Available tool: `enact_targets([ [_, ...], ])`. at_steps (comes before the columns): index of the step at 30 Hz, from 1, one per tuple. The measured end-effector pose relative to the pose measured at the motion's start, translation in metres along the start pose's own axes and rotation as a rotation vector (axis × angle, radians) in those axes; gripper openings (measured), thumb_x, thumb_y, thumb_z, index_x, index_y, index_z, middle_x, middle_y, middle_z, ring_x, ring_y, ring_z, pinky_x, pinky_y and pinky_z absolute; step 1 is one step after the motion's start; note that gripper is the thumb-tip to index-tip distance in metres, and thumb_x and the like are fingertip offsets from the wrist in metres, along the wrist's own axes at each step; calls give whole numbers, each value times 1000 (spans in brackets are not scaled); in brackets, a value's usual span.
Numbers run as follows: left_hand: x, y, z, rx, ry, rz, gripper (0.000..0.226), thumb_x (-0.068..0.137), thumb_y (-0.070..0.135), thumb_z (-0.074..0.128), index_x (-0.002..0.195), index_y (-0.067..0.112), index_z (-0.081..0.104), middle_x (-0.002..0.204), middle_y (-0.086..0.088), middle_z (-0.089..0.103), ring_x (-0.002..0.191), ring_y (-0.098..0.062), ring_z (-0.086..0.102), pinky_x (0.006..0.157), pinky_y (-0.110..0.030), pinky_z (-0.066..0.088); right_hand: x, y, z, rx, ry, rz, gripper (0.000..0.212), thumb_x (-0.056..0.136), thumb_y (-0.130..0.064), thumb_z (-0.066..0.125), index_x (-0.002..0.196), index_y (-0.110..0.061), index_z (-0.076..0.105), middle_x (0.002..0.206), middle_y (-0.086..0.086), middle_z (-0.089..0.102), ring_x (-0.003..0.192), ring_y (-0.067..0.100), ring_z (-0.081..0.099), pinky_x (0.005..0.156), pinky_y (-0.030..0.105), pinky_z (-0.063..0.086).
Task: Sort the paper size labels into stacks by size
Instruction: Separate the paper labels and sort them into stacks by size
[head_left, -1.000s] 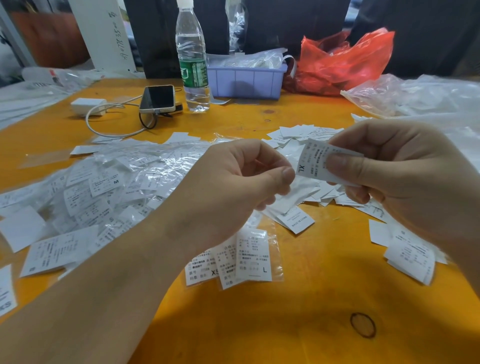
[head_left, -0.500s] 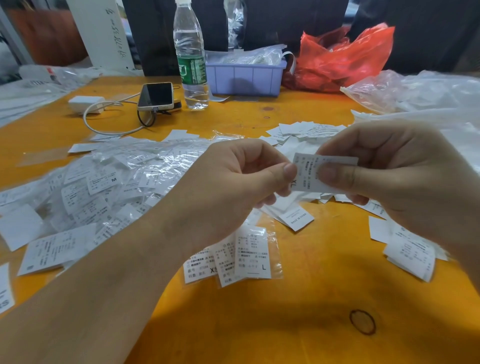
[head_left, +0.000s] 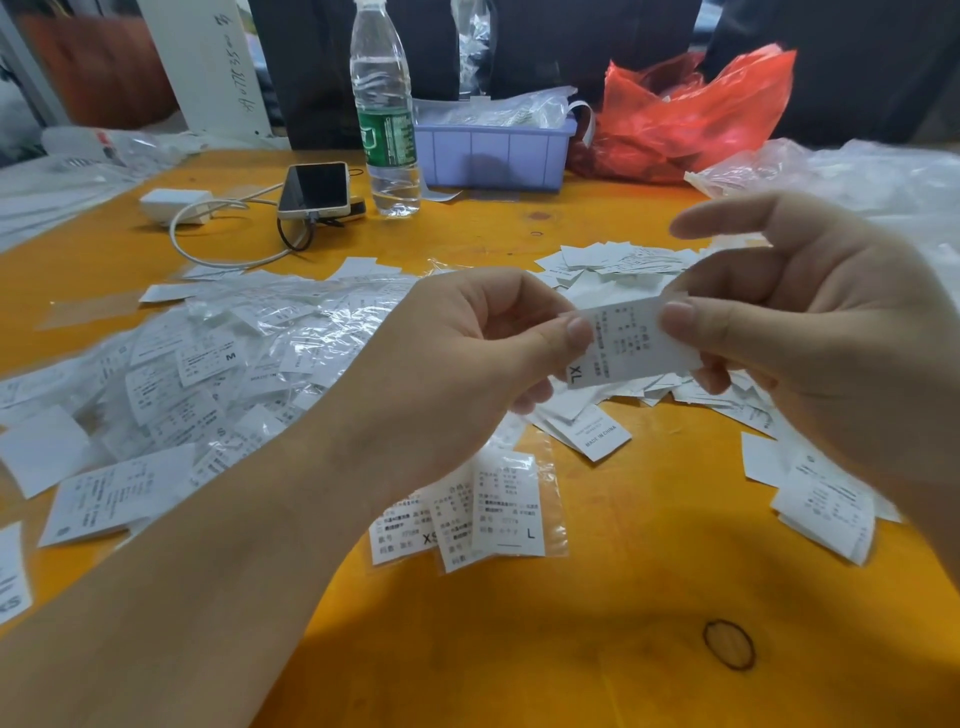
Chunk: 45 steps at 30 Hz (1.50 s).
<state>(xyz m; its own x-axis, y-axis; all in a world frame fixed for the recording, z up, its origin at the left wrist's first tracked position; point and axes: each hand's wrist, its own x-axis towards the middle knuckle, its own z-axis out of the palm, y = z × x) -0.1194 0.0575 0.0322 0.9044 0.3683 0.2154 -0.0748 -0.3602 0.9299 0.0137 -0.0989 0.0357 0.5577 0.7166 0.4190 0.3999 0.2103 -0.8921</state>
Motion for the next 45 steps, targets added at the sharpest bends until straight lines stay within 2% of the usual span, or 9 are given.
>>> enact_targets([
  [5, 0, -2, 3, -11, -30, -10, 19, 75, 37, 68, 80, 19, 71, 75, 2, 74, 64, -14, 68, 60, -24, 59, -4, 1, 16, -26, 28, -21, 29, 69, -13, 73, 89, -18, 52, 71, 6, 71, 56, 20, 62, 46, 30, 48],
  [12, 1, -3, 0, -13, 17, -3, 11, 84, 31, 68, 80, 21, 71, 79, 4, 74, 62, -10, 69, 59, -23, 59, -2, -3, 12, -11, 111, -23, 36, 70, -9, 71, 99, -17, 52, 74, 7, 71, 56, 18, 62, 50, 29, 49],
  [18, 0, -3, 4, -13, -30, -1, 17, 76, 39, 67, 80, 23, 70, 78, 6, 74, 71, -12, 70, 60, -22, 58, -6, 1, 24, -76, 47, -51, 36, 71, -12, 70, 100, -26, 53, 72, 4, 72, 54, 12, 61, 49, 21, 47],
  [26, 1, -2, 3, -36, 12, -13, 9, 82, 28, 70, 78, 21, 70, 76, 6, 73, 70, -8, 70, 61, -25, 60, -5, 1, 16, 10, 39, -86, 30, 71, -7, 71, 97, -17, 60, 71, 7, 68, 55, 17, 58, 48, 28, 46],
  [31, -3, 1, 5, -1, -61, -22, 12, 85, 27, 70, 85, 15, 72, 81, -3, 73, 74, -14, 68, 59, -20, 55, -7, 6, 23, -59, 46, -82, 29, 69, -12, 75, 93, -20, 60, 74, 7, 71, 58, 14, 60, 48, 23, 47],
  [34, -3, 0, 4, 25, -40, -32, 15, 87, 30, 68, 86, 16, 73, 83, -9, 71, 77, -20, 67, 68, -27, 53, -9, 6, 23, -136, 48, -117, 23, 72, -16, 74, 92, -22, 64, 78, 6, 72, 64, 20, 64, 52, 30, 52],
  [38, -3, 2, 3, 17, -6, -43, 18, 88, 37, 66, 85, 20, 73, 81, 3, 73, 79, -10, 66, 68, -19, 49, -12, 3, 21, -234, 4, -166, 11, 79, -26, 72, 89, -26, 76, 83, -1, 73, 75, 20, 68, 58, 35, 56],
  [41, -2, 0, 3, 16, 18, -49, 18, 89, 36, 65, 85, 20, 74, 80, 4, 73, 76, -8, 65, 64, -14, 47, -11, 3, 21, -237, -72, -161, 17, 79, -31, 68, 91, -23, 76, 92, 0, 70, 86, 26, 66, 60, 40, 57],
  [45, -1, 0, 1, -20, 23, -77, 17, 90, 34, 64, 81, 23, 73, 75, 6, 71, 66, 1, 61, 61, -10, 46, -10, 8, 20, -247, -104, -138, 21, 74, -27, 76, 95, -24, 74, 91, -1, 70, 85, 26, 65, 63, 43, 57],
])
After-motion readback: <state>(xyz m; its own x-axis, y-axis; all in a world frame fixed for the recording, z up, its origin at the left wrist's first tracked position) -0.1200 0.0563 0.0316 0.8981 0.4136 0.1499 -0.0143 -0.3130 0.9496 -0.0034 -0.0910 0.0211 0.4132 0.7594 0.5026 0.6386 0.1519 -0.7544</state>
